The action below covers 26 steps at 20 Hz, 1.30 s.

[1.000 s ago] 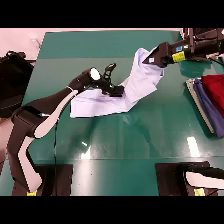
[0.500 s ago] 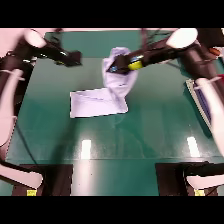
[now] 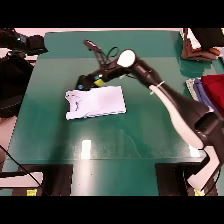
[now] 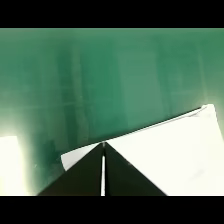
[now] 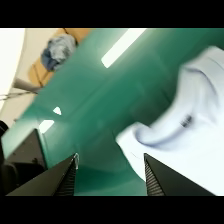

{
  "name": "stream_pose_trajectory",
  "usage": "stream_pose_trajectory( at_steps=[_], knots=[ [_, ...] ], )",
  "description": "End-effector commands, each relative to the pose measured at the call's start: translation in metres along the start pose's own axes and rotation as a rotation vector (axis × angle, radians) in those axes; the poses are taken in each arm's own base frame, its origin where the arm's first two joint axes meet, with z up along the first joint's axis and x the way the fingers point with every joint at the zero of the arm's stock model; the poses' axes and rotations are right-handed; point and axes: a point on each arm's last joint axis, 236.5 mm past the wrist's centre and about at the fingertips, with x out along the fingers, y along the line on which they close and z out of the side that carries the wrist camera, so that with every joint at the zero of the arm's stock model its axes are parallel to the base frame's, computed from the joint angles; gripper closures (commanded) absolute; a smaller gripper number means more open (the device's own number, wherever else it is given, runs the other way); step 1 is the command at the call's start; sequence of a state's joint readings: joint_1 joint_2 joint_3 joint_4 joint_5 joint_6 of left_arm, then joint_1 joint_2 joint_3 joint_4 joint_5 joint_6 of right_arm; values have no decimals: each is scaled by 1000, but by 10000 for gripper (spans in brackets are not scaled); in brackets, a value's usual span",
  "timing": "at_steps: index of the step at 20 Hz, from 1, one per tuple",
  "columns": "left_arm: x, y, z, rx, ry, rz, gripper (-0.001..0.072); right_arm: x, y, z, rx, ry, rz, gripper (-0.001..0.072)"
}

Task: Fold the shirts.

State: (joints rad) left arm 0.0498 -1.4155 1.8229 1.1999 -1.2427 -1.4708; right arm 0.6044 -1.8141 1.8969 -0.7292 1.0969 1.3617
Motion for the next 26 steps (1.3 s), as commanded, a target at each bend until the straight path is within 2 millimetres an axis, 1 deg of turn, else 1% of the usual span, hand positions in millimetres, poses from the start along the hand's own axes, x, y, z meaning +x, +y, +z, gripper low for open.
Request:
stream_pose_trajectory(
  at_steps=[1, 2, 3, 4, 5, 6, 7, 8, 9, 10, 12, 15, 16, 17, 18, 19, 20, 21, 22, 23, 24, 26],
  knots=[
    [-6, 1, -6, 12, 21, 1, 681, -52, -77, -37, 116, 64, -146, 235],
    [-6, 0, -5, 10, 20, -2, 681, -75, -108, -55, 181, 78, -206, 233],
    [-6, -1, -5, 9, 19, -5, 681, -92, -136, -74, 244, 88, -255, 187],
    [-6, -1, -5, 8, 18, -9, 681, -106, -161, -96, 322, 99, -284, 29],
    [-6, -3, -5, 6, 18, -14, 681, -115, -181, -118, 413, 113, -295, 2],
    [-6, -5, -4, 3, 16, -23, 681, -117, -198, -136, 505, 119, -295, 3],
    [-6, -7, -4, 1, 14, -32, 681, -113, -209, -150, 585, 118, -273, 24],
    [-6, -9, -3, -2, 12, -42, 681, -104, -214, -157, 648, 111, -241, 48],
    [-6, -11, -3, -6, 11, -51, 681, -92, -217, -158, 703, 95, -199, 79],
    [-6, -13, -3, -8, 12, -58, 681, -78, -216, -153, 718, 73, -160, 123],
    [-5, -16, -4, -2, 15, -62, 681, -48, -210, -136, 717, 30, -103, 125],
    [0, -38, -8, 50, 27, -94, 681, 0, -192, -112, 680, 39, -35, 124],
    [2, -48, -10, 68, 34, -109, 681, 13, -187, -103, 672, 36, -10, 155],
    [5, -57, -13, 82, 42, -122, 681, 25, -183, -94, 655, 28, 2, 274],
    [6, -66, -15, 96, 48, -136, 681, 33, -182, -86, 633, 18, 0, 415],
    [7, -74, -17, 108, 53, -148, 681, 38, -182, -78, 603, 7, -6, 614],
    [8, -83, -20, 120, 58, -160, 681, 38, -181, -68, 579, -10, -7, 696],
    [9, -90, -22, 130, 62, -171, 681, 31, -180, -54, 560, -37, -3, 696],
    [10, -97, -24, 141, 67, -181, 681, 19, -180, -39, 540, -65, 2, 697],
    [10, -102, -26, 148, 71, -189, 681, -3, -185, -23, 507, -96, -15, 697],
    [10, -106, -27, 155, 73, -196, 681, -33, -195, -9, 472, -120, -62, 697],
    [11, -117, -29, 169, 75, -212, 681, -104, -223, 7, 433, -166, -201, 696]
  ],
)
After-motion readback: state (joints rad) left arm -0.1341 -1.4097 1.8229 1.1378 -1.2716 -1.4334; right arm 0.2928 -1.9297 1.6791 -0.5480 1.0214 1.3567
